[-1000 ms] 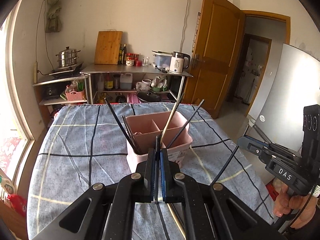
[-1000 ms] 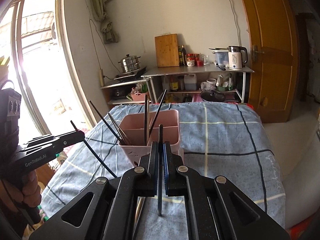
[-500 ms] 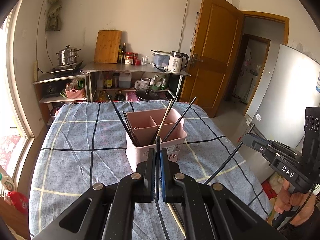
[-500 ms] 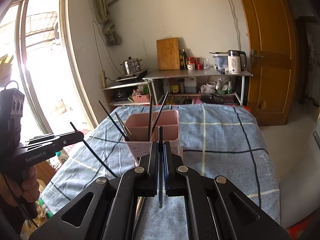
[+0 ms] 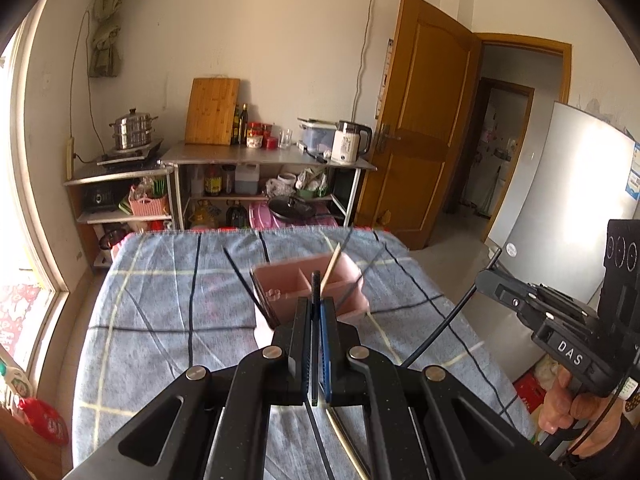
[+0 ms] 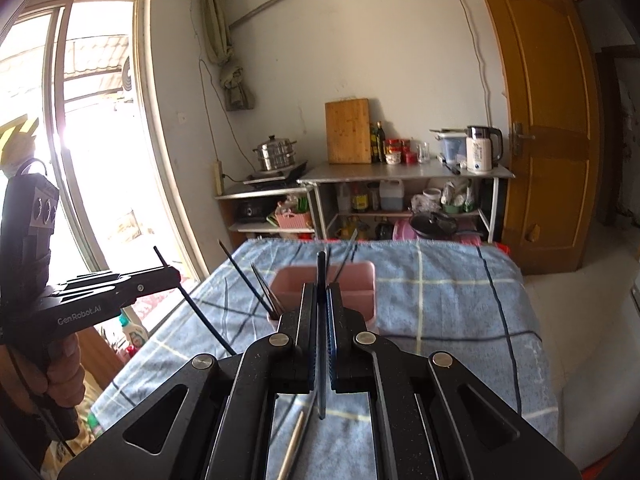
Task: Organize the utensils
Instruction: 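Lift both held black chopsticks and lower them into the pink basket, then open both grippers and move them back over the remaining chopsticks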
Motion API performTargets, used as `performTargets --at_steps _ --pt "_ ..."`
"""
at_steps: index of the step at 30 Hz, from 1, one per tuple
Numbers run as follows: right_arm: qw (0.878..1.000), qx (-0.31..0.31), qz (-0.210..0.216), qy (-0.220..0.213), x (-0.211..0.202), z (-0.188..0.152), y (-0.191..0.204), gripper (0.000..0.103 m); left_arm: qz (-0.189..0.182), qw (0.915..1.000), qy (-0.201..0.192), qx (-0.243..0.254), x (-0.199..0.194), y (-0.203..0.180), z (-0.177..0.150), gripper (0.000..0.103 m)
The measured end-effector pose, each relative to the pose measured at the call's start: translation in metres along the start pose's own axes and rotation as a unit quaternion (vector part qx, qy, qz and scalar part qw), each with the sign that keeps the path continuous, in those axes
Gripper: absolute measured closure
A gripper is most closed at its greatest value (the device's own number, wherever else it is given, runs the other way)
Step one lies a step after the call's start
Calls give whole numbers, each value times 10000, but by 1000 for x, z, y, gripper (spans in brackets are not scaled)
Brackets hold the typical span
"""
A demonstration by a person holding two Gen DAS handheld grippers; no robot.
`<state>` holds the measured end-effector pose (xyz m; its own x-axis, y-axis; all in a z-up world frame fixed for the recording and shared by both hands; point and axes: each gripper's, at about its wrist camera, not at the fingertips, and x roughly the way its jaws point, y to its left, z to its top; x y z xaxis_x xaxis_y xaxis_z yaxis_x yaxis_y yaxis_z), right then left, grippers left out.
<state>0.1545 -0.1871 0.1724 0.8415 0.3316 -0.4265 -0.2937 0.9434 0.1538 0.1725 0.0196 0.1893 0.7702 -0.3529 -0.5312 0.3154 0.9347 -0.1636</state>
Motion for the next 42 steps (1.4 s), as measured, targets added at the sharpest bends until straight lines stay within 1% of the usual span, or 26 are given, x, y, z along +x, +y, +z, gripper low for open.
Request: performTargets --at_steps 10,14,18,23,26,33,37,39,42 --pt "9989 10 143 -442 16 51 9 99 75 9990 -441 -67 -2 11 59 99" --pt "9981 -24 152 -603 26 65 13 99 123 9988 -475 -50 8 14 73 99" --pt "9978 -66 144 -642 39 68 16 99 155 9988 -453 -66 24 19 79 99" --pt "9982 -40 131 -592 57 63 12 99 145 9991 -365 -179 43 29 75 99" --pt "9987 -11 115 -503 68 57 8 99 125 9993 -244 -249 57 36 67 99" --pt "9998 109 73 -175 92 34 1 99 97 9991 91 -415 90 49 40 99" --pt "9999 158 55 17 103 22 -5 99 119 9986 218 -457 100 54 27 99" --pt "9999 155 30 33 104 19 -6 99 147 9984 296 -456 106 56 22 99" --pt "9997 135 35 202 112 14 -6 99 183 9980 398 -458 112 59 15 99"
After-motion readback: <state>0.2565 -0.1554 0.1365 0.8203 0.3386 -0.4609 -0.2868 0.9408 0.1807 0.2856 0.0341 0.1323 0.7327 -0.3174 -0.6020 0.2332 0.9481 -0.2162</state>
